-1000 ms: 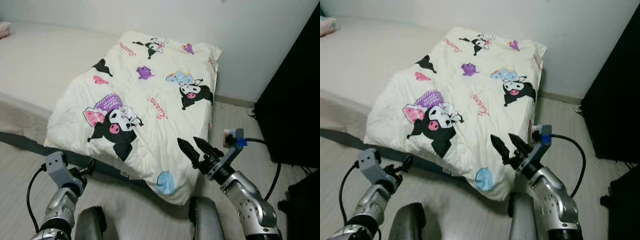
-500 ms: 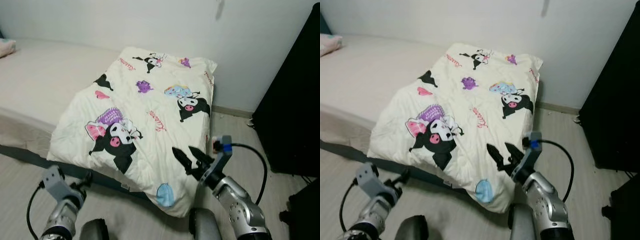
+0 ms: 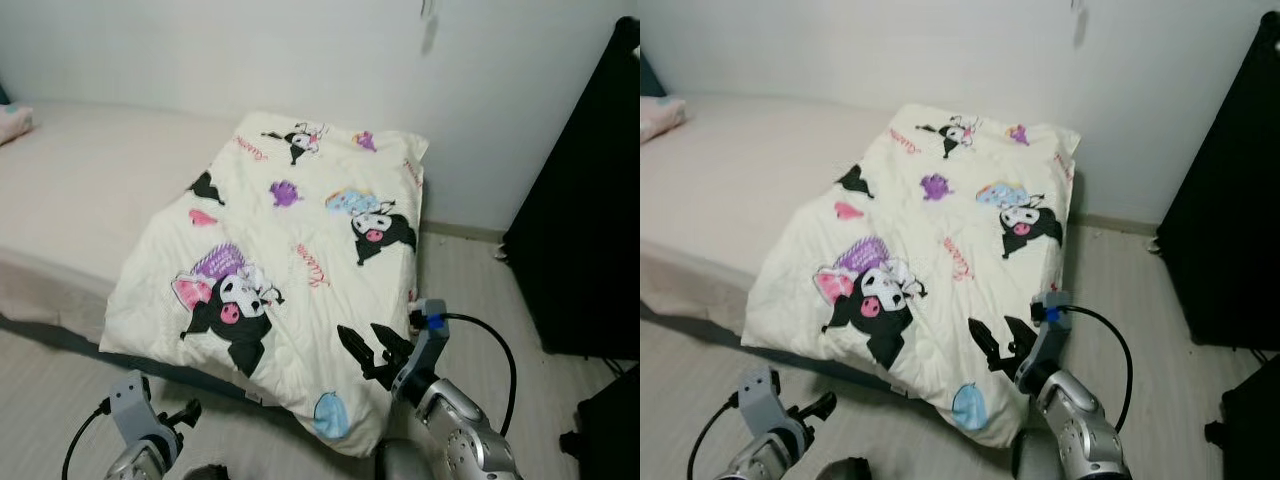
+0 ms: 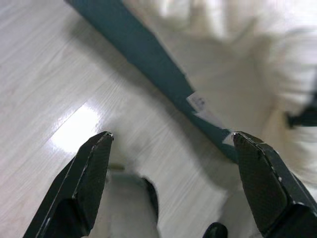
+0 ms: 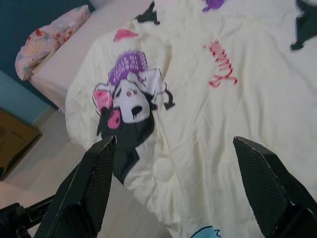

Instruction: Clean up the room

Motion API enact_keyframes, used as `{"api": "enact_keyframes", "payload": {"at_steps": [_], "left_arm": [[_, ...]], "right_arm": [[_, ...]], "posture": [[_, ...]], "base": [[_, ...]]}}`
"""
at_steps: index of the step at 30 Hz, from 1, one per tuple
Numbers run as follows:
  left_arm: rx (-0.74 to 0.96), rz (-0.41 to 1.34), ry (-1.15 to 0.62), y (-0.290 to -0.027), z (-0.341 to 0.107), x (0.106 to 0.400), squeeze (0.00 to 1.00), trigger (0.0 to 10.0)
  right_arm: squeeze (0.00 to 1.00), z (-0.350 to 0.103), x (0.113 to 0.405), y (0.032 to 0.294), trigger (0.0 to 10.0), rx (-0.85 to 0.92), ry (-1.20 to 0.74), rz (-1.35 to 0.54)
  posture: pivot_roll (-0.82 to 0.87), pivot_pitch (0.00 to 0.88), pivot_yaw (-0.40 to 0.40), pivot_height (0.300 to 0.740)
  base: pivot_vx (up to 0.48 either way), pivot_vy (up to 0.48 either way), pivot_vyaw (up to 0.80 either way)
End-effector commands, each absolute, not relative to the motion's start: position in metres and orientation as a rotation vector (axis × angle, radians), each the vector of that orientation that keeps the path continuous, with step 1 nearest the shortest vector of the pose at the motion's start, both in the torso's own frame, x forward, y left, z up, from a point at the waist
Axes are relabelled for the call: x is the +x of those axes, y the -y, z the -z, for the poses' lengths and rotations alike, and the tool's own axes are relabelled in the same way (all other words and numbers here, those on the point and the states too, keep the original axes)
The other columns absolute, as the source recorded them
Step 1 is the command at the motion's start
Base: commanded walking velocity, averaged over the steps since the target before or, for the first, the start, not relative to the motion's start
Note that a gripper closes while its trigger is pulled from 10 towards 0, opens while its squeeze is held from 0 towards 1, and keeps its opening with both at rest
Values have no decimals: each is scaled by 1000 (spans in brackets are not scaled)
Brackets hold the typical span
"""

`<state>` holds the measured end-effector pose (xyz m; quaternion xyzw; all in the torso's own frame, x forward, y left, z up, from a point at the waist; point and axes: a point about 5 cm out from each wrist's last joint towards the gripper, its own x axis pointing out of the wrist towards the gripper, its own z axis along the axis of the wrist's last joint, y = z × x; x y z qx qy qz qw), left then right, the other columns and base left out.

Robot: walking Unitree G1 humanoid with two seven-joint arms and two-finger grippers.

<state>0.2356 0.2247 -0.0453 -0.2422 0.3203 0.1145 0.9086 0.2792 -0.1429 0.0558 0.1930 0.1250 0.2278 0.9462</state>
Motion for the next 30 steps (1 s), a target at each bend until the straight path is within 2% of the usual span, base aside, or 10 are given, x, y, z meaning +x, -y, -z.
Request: {"api": "enact_keyframes", "payload": {"at_steps": [1, 6, 11, 19, 30], "left_arm": [[-464, -237, -698, -224, 49, 231, 0, 10000], [-458, -226, -708, -221, 50, 231, 0, 10000], [-449, -220, -722, -217, 52, 229, 0, 10000], [-427, -183, -727, -211, 54, 227, 0, 10000], [-413, -178, -761, -208, 61, 218, 0, 10000]], "right_arm": [[0, -51, 278, 144, 10000, 391, -264, -450], [0, -48, 277, 142, 10000, 389, -271, -449], [0, -40, 273, 140, 10000, 365, -297, -431], [0, -36, 273, 141, 10000, 386, -294, -390], [0, -37, 275, 141, 10000, 370, -279, -398]], "posture": [[-8, 0, 3, 605], [-11, 0, 4, 615], [-12, 0, 7, 634], [-3, 0, 7, 634], [-2, 0, 5, 679]], "base": [[0, 0, 0], [-358, 0, 0], [0, 0, 0], [0, 0, 0], [0, 0, 0]]}}
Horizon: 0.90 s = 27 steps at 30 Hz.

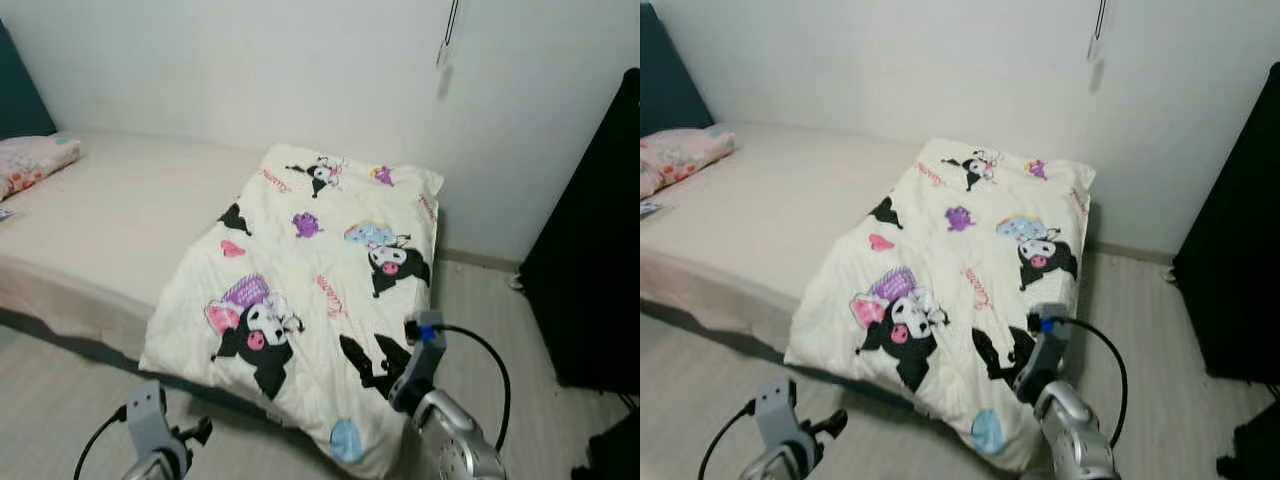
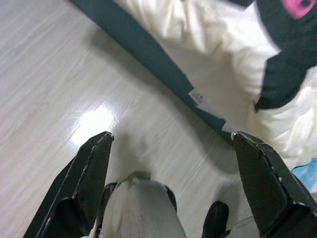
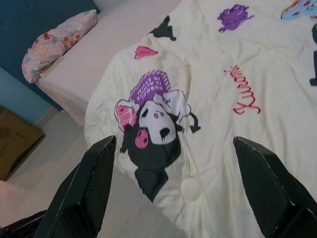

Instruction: Clean up the room

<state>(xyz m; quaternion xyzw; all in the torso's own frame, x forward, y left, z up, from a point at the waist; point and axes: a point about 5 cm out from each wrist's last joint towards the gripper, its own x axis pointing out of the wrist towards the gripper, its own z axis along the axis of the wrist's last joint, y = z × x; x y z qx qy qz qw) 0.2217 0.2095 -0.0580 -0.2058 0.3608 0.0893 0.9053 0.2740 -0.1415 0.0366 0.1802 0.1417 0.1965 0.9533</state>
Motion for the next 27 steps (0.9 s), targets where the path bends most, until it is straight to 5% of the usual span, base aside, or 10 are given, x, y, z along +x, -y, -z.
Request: {"api": "enact_keyframes", "payload": {"at_steps": [1, 16, 21, 27], "left_arm": [[-412, -179, -764, -208, 61, 217, 0, 10000], [-341, -175, -847, -213, 74, 194, 0, 10000], [-317, -170, -871, -212, 77, 188, 0, 10000], [-296, -141, -868, -209, 77, 189, 0, 10000]], "right_arm": [[0, -37, 275, 141, 10000, 369, -279, -399], [0, -8, 263, 144, 10000, 302, -395, -356], [0, 51, 221, 151, 10000, 152, -702, -270], [0, 72, 193, 144, 10000, 60, -853, -312]], "posture": [[-2, 0, 5, 684], [-17, 0, 14, 734], [-10, 0, 13, 740], [-6, 0, 8, 740]], "base": [[0, 0, 0], [0, 0, 0], [0, 0, 0], [0, 0, 272]]}}
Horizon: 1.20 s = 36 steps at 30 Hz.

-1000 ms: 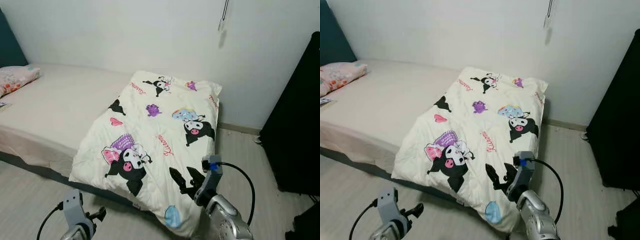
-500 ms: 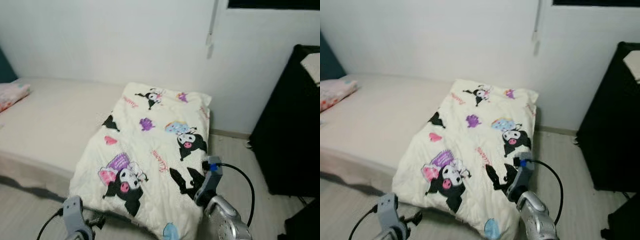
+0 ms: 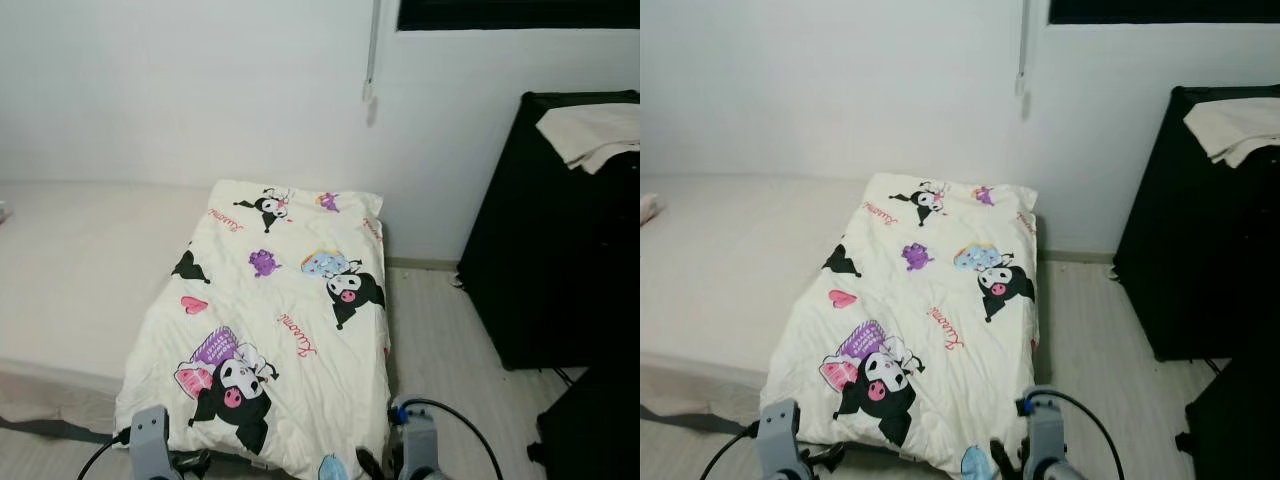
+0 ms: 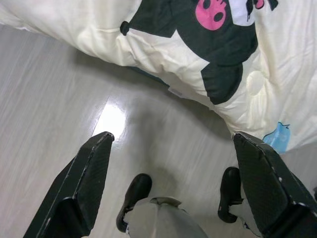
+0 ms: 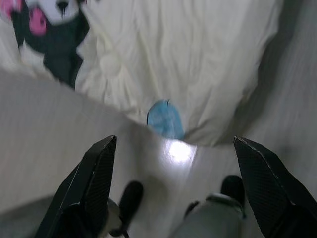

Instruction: Clean up the room

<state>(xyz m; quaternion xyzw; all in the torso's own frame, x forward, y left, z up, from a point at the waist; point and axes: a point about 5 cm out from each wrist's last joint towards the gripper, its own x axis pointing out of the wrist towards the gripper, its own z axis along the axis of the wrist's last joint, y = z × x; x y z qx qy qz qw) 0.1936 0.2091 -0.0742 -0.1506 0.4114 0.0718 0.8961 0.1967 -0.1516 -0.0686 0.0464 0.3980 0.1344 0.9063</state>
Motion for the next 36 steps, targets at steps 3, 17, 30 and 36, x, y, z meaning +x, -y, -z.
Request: {"api": "enact_keyframes", "payload": {"at_steps": [3, 17, 30, 36], "left_arm": [[-297, -135, -866, -208, 76, 189, 0, 10000], [-302, -121, -869, -203, 75, 194, 0, 10000], [-260, -120, -937, -194, 80, 191, 0, 10000], [-252, -102, -935, -193, 79, 192, 0, 10000]], "right_arm": [[0, 75, 189, 142, 10000, 30, -874, -328], [0, 88, 174, 147, 10000, -39, -982, -315], [0, 101, 148, 162, 10000, 27, -1125, -214], [0, 101, 146, 163, 10000, 39, -1133, -208]], "posture": [[-9, 0, 8, 740], [-7, 0, 4, 740], [3, 0, -4, 740], [1, 0, -4, 740]], "base": [[0, 0, 417], [0, 0, 413], [-151, 206, 414], [0, 0, 417]]}}
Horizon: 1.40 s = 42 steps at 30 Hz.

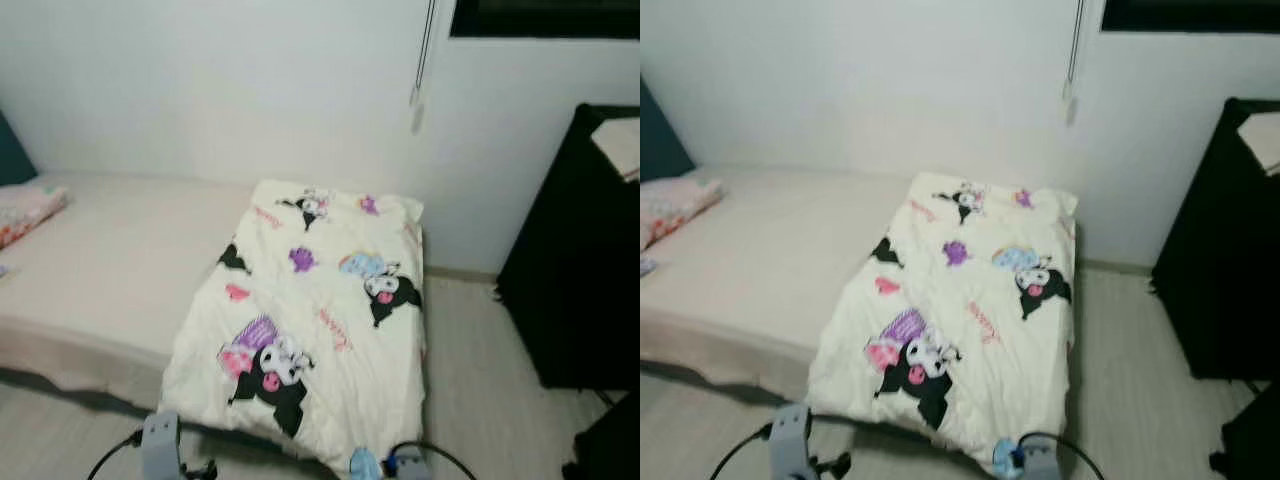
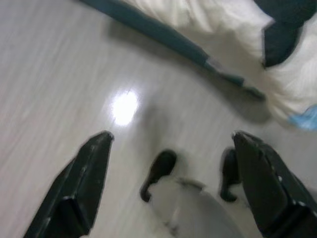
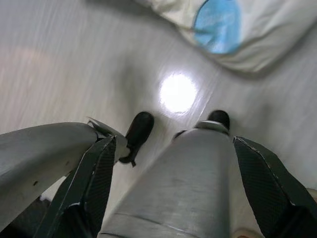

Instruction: Clean up the room

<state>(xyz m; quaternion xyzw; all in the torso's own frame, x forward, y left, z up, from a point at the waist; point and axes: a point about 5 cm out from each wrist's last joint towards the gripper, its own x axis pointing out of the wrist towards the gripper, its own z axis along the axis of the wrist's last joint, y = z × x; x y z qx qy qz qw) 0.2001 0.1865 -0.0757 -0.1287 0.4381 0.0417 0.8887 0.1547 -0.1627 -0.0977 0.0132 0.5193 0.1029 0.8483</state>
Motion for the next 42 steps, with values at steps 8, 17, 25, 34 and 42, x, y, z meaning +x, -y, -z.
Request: {"api": "enact_keyframes", "payload": {"at_steps": [8, 17, 25, 34, 42], "left_arm": [[-254, -102, -933, -193, 80, 191, 0, 10000], [-241, -100, -934, -194, 80, 190, 0, 10000], [-235, -89, -933, -194, 80, 190, 0, 10000], [-233, -123, -928, -197, 78, 194, 0, 10000], [-215, -114, -936, -196, 78, 195, 0, 10000]], "right_arm": [[0, 103, 142, 163, 10000, 47, -1146, -198], [0, 104, 139, 164, 10000, 24, -1148, -205], [0, 104, 138, 164, 10000, 9, -1139, -212], [0, 104, 138, 163, 10000, -7, -1135, -230], [0, 104, 137, 162, 10000, -17, -1137, -235]], "posture": [[4, 0, -3, 740], [3, 0, 4, 740], [1, 0, 6, 740], [1, 0, 10, 740], [0, 0, 12, 740]], "base": [[0, 0, 415], [0, 0, 416], [0, 0, 420], [0, -347, 419], [0, 0, 419]]}}
